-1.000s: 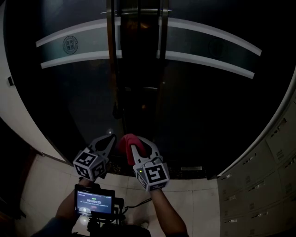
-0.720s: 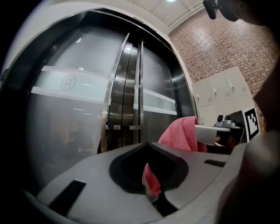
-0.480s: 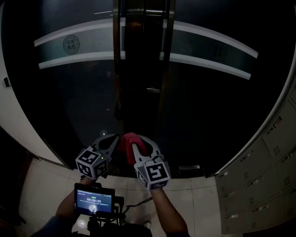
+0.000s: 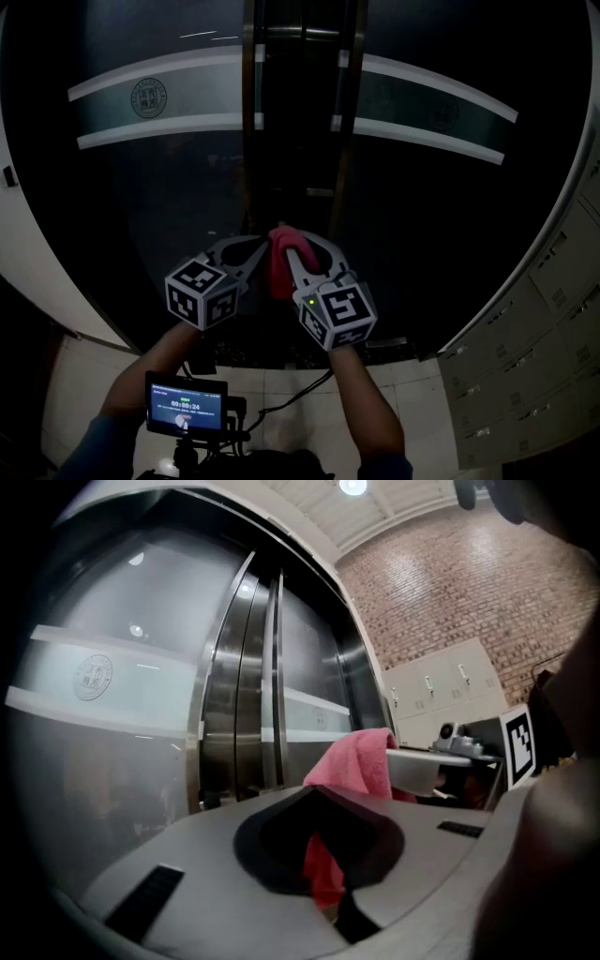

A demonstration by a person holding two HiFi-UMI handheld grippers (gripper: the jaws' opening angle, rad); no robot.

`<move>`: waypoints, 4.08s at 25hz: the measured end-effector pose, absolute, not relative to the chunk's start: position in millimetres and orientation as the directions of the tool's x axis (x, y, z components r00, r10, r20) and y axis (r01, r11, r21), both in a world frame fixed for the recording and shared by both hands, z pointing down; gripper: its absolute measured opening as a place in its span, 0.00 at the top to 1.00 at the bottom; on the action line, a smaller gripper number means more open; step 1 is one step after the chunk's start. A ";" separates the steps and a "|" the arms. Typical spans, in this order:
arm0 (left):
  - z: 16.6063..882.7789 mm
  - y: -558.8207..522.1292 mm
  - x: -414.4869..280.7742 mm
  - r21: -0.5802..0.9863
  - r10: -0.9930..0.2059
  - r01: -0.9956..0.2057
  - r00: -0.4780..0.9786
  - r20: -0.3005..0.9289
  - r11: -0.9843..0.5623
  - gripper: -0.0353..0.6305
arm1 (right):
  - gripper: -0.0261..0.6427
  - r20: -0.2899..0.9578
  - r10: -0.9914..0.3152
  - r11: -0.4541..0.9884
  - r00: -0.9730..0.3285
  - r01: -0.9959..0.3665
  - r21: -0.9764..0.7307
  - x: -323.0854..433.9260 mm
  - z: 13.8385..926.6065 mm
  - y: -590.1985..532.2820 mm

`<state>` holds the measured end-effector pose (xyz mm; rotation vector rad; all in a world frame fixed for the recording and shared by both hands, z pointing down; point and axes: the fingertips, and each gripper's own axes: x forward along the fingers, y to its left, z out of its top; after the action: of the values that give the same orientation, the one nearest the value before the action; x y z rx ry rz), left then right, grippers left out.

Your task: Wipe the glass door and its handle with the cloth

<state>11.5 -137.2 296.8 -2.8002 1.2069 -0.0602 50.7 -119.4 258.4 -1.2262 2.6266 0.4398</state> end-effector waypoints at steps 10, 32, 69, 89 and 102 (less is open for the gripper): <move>215.7 -214.8 61.2 -0.073 -0.621 -0.623 0.782 -0.051 -0.779 0.93 | 0.92 -0.412 -0.705 0.453 -0.578 -0.813 0.365 105.5 101.4 -204.9; 169.9 -380.2 108.9 -0.065 -0.689 -0.705 0.705 -0.170 -0.706 0.93 | 0.92 -0.480 -0.632 0.366 -0.609 -0.780 0.508 172.6 -87.3 -361.0; 212.2 -357.2 7.1 -0.092 -0.837 -0.842 0.539 -0.093 -0.532 0.93 | 0.92 -0.349 -0.476 0.709 -0.807 -0.587 0.392 60.0 136.1 -341.3; 167.2 -333.6 -157.2 -0.056 -0.845 -0.854 0.520 -0.127 -0.517 0.93 | 0.92 -0.478 -0.505 0.533 -0.719 -0.695 0.483 -72.1 -171.5 -340.7; 203.4 -341.2 -122.2 -0.113 -0.779 -0.793 0.609 -0.148 -0.599 0.93 | 0.92 -0.377 -0.619 0.556 -0.688 -0.724 0.408 -71.8 73.3 -367.2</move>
<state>-122.2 -341.2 203.4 -2.6651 1.3130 0.1246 -71.8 -367.2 73.3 -1.1353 2.5994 0.8130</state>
